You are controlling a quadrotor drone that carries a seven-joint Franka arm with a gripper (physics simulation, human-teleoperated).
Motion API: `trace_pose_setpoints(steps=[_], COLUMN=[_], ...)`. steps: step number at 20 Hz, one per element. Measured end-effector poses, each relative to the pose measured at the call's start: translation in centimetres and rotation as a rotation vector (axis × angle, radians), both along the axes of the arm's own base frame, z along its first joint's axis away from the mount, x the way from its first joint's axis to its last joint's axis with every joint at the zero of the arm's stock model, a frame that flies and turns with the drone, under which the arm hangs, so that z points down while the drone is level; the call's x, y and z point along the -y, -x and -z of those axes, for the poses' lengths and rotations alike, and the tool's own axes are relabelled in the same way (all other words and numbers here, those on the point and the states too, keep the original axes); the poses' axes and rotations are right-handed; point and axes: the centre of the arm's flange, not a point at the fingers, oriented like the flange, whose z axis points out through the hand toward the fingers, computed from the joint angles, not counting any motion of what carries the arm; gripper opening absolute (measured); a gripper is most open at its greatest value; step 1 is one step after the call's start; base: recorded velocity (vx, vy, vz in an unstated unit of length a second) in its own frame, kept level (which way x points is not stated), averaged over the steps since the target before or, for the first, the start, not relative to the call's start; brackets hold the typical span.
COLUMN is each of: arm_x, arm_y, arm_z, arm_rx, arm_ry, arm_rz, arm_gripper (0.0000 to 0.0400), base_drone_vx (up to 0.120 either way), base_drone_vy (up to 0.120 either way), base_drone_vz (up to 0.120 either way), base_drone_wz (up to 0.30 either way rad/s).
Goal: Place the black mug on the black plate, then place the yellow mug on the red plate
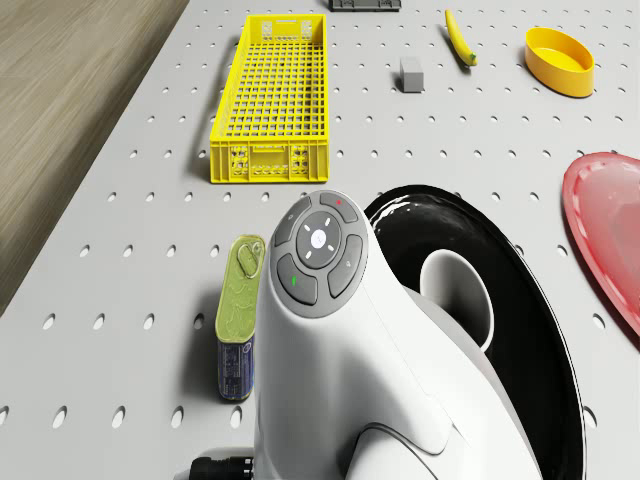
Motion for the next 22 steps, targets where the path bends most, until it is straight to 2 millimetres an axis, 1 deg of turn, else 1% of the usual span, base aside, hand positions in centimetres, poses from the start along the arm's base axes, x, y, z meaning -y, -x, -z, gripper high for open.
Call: trace_pose_setpoints(steps=[10, 18, 19, 22], arm_x=[0.0, 0.0, 0.0, 0.0], arm_y=[0.0, 0.0, 0.0, 0.0], arm_z=[0.0, 0.0, 0.0, 0.0], arm_rx=[0.0, 0.0, 0.0, 0.0], arm_ry=[0.0, 0.0, 0.0, 0.0], arm_rz=[0.0, 0.0, 0.0, 0.0], arm_gripper=[0.04, 0.04, 0.04, 0.04], base_drone_vx=[-0.12, -0.12, -0.12, -0.12], base_drone_vy=[0.12, 0.005, 0.0, 0.0], base_drone_vz=[0.0, 0.0, -0.04, -0.12], base_drone_wz=[0.0, 0.0, 0.0, 0.0])
